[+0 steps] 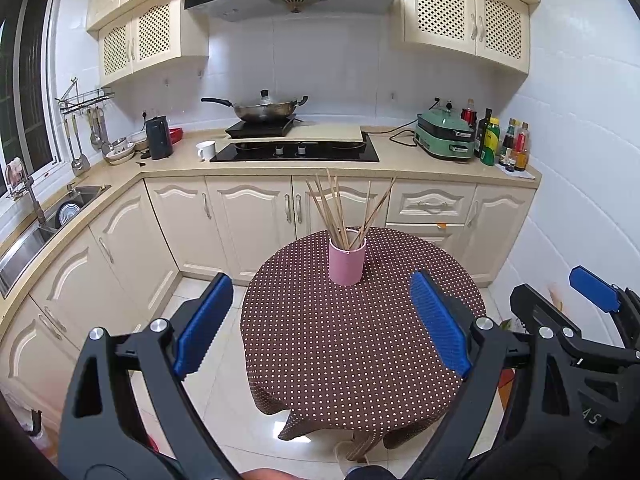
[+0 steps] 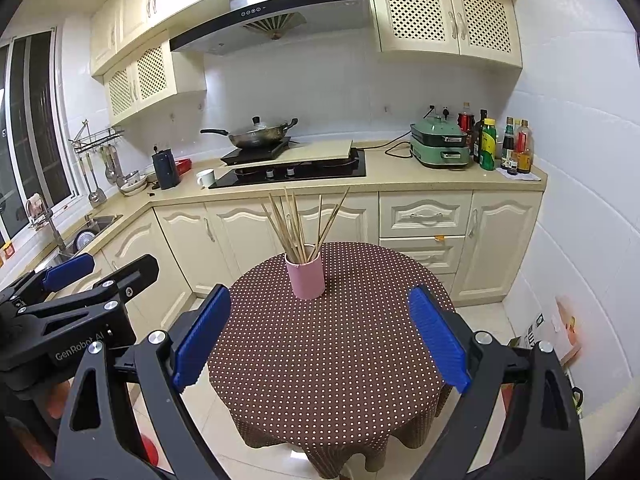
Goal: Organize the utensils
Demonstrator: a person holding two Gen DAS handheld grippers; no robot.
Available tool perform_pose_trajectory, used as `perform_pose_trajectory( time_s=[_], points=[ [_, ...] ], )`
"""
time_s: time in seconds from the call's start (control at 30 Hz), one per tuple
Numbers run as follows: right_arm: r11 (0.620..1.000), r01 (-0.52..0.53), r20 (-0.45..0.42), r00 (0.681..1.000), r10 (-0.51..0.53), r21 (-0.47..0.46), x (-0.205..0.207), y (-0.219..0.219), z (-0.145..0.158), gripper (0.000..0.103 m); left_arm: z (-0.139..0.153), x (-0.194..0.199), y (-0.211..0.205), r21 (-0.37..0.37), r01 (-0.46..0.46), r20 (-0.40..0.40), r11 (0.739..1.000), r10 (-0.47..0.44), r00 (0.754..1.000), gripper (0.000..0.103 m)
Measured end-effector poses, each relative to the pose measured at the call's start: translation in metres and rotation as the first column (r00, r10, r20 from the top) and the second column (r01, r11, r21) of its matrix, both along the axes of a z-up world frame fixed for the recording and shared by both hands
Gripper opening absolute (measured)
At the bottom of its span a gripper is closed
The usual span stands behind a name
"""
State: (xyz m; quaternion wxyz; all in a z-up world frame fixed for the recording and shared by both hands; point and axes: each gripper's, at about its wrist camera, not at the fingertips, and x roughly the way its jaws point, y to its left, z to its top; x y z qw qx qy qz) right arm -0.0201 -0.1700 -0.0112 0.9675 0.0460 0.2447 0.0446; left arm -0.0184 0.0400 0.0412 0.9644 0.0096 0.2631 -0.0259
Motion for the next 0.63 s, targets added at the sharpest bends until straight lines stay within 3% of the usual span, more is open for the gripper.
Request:
perform_pose_trajectory(
  time_s=[0.37, 0.63],
  points=[
    [1.0, 0.01, -0.022, 1.0, -0.01, 0.001, 0.005, 0.0, -0.007, 0.087, -0.008, 0.006, -0.005, 0.019, -0.003, -0.023, 1.0, 0.003, 1.0, 0.089],
    [1.0, 0.01, -0.056, 0.998, -0.01, 0.005, 0.017, -0.001, -0.015, 0.087, -0.02, 0.021, -0.001, -0.017, -0.003, -0.084, 1.0, 0.001, 0.996, 0.089]
  ],
)
